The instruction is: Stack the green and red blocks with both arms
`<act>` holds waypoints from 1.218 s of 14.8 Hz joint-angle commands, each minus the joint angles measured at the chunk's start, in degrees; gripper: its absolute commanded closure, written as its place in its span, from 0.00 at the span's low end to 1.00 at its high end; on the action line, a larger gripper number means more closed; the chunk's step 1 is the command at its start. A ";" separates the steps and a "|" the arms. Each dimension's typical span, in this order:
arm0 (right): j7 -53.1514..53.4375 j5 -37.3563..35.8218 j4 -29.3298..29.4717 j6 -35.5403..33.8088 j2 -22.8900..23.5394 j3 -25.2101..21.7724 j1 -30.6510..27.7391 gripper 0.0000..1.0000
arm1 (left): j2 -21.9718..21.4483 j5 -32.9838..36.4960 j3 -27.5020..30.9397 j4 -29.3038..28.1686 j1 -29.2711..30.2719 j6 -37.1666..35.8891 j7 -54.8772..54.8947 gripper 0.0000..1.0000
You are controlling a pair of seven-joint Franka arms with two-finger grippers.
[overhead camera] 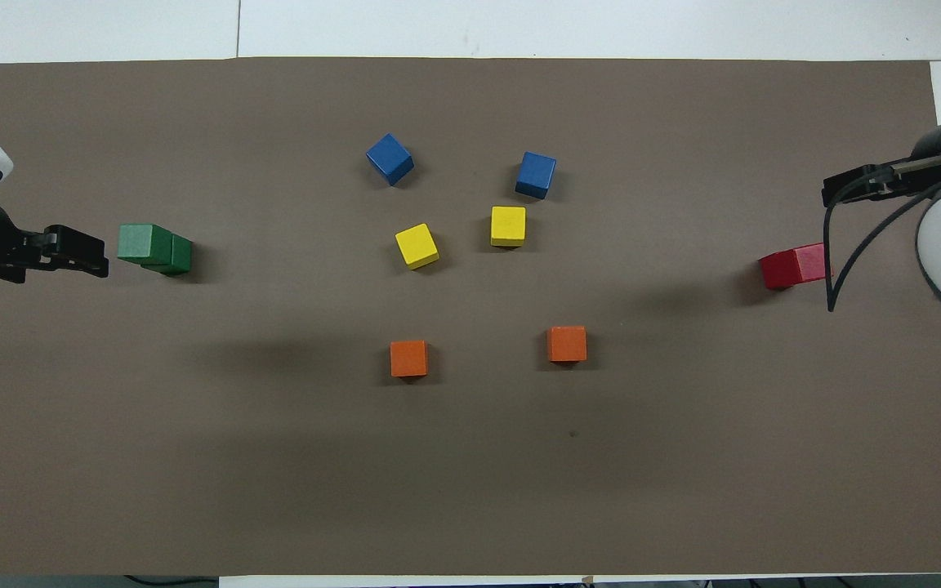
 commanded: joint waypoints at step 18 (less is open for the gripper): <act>3.95 0.39 -3.24 -7.70 -9.12 1.73 5.02 0.00 | -0.33 -0.01 -0.42 5.40 -0.45 -5.19 -1.26 0.00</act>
